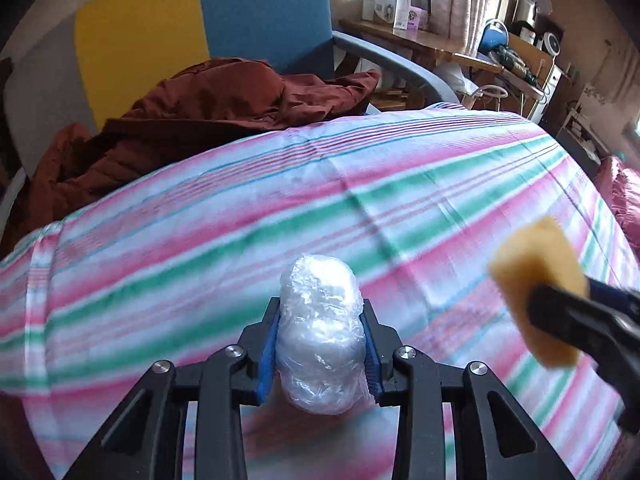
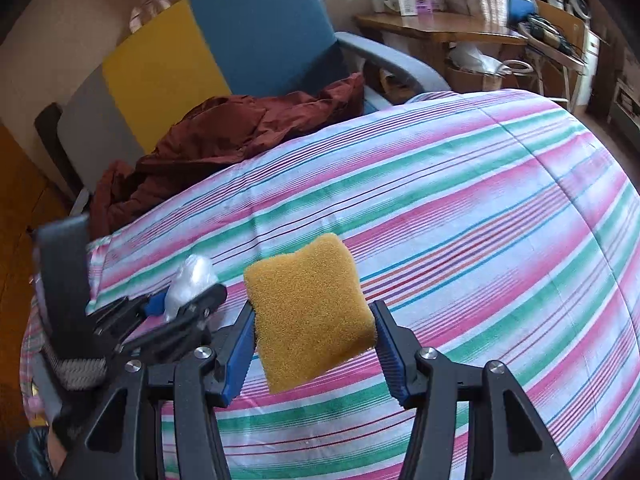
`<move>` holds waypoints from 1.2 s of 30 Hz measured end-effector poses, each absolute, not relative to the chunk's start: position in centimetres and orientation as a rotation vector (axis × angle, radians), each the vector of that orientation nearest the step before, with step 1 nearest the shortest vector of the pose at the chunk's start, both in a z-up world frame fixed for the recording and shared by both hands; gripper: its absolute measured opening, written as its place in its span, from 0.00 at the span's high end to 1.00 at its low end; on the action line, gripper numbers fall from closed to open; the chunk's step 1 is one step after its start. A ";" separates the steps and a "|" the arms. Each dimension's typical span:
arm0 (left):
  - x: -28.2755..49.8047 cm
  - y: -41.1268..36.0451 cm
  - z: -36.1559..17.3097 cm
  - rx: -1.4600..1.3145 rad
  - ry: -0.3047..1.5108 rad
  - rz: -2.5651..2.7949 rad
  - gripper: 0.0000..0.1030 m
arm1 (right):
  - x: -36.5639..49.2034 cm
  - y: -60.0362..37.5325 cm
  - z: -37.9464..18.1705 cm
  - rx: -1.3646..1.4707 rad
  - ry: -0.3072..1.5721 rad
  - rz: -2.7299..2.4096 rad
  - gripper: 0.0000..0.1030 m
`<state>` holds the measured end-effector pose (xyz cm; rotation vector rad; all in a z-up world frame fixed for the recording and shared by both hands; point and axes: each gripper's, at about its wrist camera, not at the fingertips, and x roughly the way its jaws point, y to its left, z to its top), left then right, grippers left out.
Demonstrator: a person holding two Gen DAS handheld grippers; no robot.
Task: Organize objects
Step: 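Carry ball and sponge into the gold tray and open both tools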
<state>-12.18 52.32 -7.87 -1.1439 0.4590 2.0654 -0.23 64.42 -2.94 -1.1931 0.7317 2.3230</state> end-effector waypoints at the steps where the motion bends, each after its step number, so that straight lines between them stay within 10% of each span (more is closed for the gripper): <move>1: -11.3 50.7 -7.5 -1.144 0.443 2.077 0.65 | -0.6 63.8 -3.1 -1.222 0.708 2.342 0.46; 36: -1.7 26.2 0.3 -0.983 0.314 2.316 0.64 | -4.2 55.0 -6.7 -1.574 0.348 2.498 0.46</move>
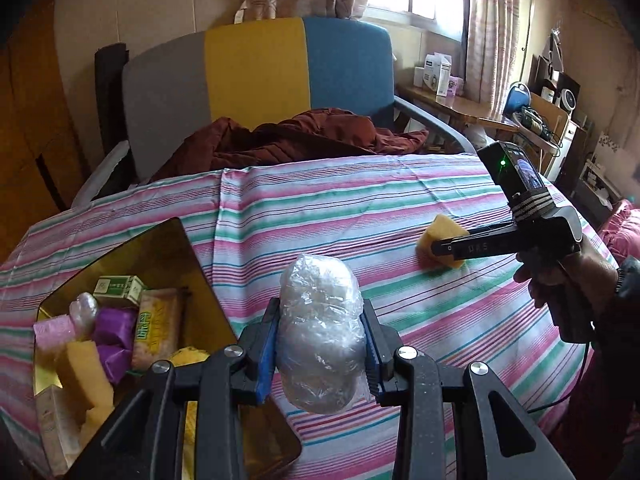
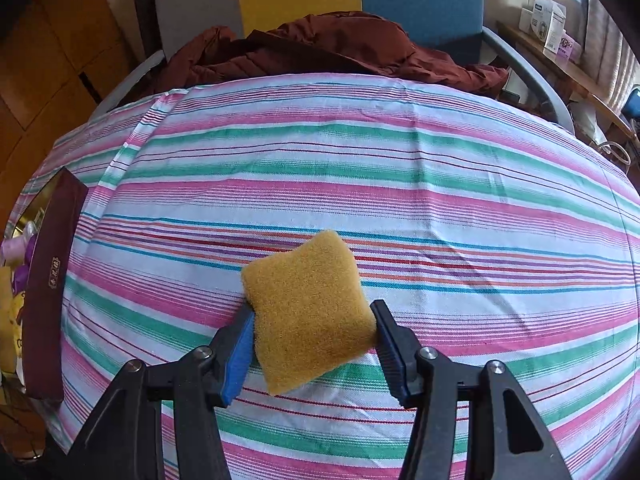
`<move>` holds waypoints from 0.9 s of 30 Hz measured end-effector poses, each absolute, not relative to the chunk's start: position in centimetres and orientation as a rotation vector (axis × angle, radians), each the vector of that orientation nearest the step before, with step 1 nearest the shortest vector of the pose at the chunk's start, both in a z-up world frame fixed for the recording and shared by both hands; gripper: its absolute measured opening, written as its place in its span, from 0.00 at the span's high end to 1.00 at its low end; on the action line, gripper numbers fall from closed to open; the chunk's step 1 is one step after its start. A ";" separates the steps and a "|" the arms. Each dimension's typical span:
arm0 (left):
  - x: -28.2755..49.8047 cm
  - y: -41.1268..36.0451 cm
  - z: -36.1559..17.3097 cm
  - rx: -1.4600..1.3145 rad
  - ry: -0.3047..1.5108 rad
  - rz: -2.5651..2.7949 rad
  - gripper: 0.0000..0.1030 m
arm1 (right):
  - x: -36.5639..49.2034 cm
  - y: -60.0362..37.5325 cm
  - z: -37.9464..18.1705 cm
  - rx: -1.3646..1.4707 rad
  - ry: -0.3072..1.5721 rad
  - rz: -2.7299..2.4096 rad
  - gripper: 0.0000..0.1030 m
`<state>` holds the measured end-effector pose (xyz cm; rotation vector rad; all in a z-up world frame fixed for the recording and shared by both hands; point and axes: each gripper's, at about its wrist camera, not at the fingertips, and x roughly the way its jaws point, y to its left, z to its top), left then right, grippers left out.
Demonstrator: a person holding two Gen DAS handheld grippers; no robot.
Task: Organize objects
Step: 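Carry ball and sponge into the gold tray and open both tools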
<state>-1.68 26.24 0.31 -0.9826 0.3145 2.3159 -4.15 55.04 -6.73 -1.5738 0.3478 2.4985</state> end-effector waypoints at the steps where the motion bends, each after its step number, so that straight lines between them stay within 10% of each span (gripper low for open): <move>1: -1.7 25.8 0.3 -0.985 0.310 2.319 0.64 | -4.2 55.0 -6.7 -1.575 0.347 2.493 0.46; 27: -3.4 10.7 1.1 -1.068 -0.064 2.408 0.64 | -4.3 36.6 1.9 -1.526 0.350 2.863 0.47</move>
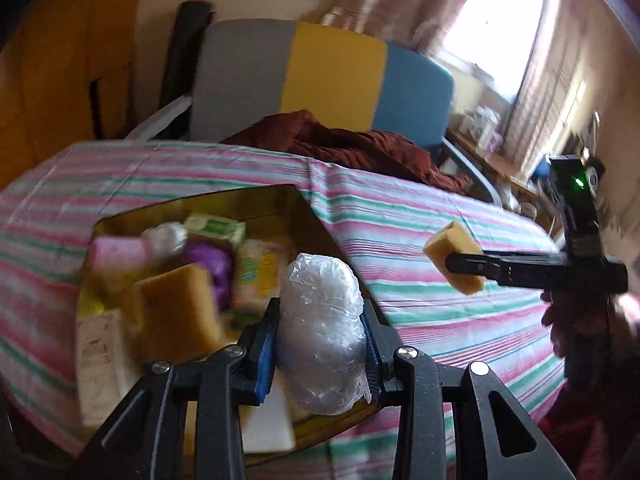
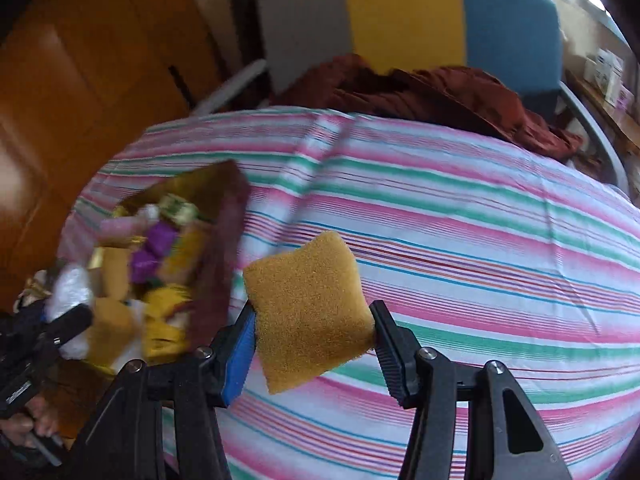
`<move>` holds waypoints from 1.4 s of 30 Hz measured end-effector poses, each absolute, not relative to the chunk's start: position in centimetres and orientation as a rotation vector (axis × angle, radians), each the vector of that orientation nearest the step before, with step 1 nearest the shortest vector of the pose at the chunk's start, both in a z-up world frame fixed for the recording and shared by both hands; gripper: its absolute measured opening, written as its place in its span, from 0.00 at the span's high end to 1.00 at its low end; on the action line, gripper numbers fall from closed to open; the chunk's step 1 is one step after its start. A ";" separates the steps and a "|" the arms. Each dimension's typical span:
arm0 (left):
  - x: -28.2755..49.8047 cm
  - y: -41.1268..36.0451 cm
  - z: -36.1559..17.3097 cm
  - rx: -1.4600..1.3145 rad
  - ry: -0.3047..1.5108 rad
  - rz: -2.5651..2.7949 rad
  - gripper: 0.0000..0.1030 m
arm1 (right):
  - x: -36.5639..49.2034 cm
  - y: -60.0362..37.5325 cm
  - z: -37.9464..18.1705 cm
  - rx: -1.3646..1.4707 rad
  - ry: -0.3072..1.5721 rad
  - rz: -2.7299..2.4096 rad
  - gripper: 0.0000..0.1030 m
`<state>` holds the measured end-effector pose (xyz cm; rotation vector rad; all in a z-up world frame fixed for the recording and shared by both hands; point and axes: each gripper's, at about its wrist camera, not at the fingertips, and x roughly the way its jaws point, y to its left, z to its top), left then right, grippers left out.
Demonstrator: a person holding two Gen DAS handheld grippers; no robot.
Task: Organize objects
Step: 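Carry ball and sponge into the gold tray and open both tools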
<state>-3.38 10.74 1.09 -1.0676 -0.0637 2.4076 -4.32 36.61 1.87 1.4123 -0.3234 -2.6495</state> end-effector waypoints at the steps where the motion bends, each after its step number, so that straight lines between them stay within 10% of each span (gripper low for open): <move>1: -3.4 9.8 1.1 -1.068 -0.081 2.420 0.64 | -4.4 35.4 2.3 1.383 -0.316 -2.636 0.47; 31: -4.8 7.8 -2.1 -1.111 -0.181 2.413 0.47 | -9.0 29.1 -0.4 1.381 -0.615 -2.546 0.24; 42: -3.3 5.8 -0.6 -1.078 -0.079 2.564 0.35 | -5.9 26.3 1.6 1.307 -0.360 -2.672 0.20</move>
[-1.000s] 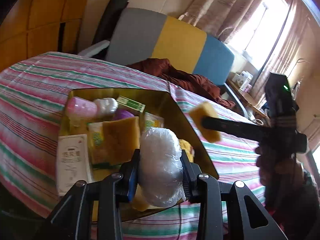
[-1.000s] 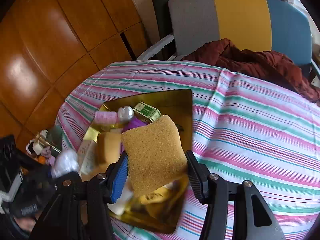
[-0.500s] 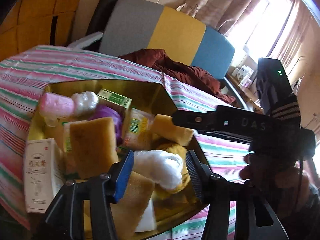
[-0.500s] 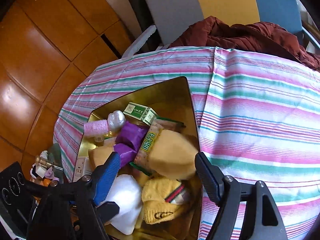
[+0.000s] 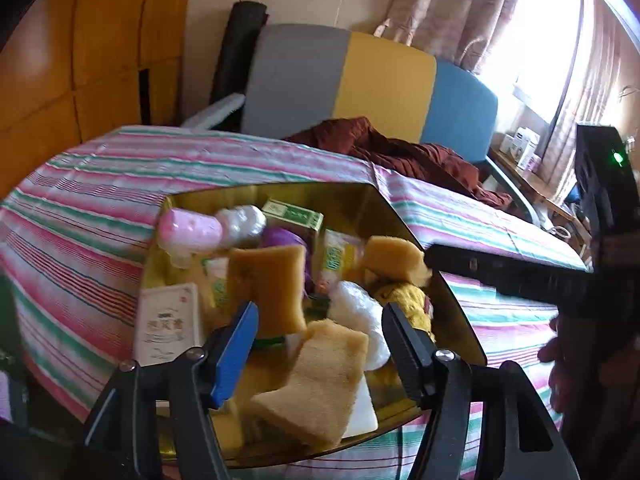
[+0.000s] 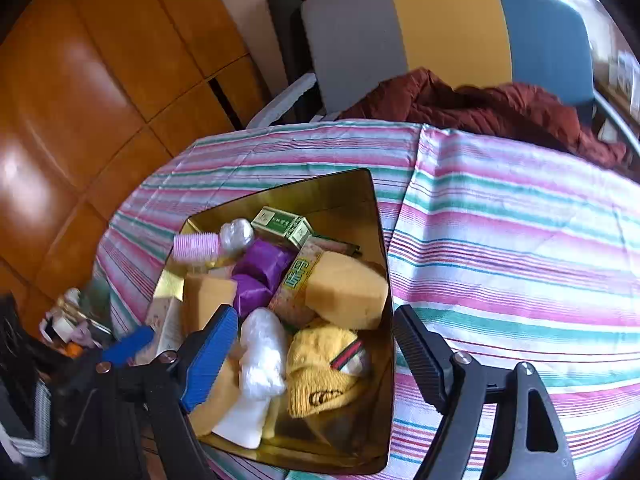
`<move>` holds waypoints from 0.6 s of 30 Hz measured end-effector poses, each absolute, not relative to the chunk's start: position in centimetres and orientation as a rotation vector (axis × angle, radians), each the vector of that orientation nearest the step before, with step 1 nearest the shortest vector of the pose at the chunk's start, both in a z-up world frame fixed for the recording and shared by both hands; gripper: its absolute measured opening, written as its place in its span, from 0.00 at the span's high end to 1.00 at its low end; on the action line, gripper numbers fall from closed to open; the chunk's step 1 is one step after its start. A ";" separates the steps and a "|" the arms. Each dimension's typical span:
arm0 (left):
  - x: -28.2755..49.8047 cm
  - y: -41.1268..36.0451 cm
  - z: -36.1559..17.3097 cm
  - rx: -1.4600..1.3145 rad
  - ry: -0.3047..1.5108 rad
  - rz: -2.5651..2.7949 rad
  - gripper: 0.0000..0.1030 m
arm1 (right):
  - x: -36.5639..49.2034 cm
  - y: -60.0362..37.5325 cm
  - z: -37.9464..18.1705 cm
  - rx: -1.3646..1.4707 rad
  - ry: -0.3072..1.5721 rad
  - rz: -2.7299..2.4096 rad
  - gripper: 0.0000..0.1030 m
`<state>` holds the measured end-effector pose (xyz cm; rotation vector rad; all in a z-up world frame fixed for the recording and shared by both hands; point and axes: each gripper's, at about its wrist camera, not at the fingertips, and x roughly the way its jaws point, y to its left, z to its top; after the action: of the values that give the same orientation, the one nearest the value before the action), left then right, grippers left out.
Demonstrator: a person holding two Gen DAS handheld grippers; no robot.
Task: Organize objects
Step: 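Carry ball and sponge into the gold tray and open both tools, then lift both open tools away from the gold tray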
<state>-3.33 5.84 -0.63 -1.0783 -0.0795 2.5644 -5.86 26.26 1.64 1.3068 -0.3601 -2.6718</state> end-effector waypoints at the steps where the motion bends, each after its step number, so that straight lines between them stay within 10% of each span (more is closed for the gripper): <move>1: -3.2 5.8 -0.4 -1.074 -0.078 2.576 0.33 | -5.5 25.9 1.7 1.302 -0.327 -2.683 0.20; 11: -1.5 4.6 1.1 -1.021 -0.035 2.736 0.01 | -2.1 24.2 0.7 1.285 -0.177 -2.787 0.20; 18: -0.4 4.2 1.5 -1.018 -0.027 2.826 0.00 | -0.3 24.3 -0.1 1.296 -0.187 -2.825 0.20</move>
<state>-0.42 4.23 1.52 -1.0180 -0.0271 2.8264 -0.35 24.29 -0.15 1.2961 -0.1872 -2.8255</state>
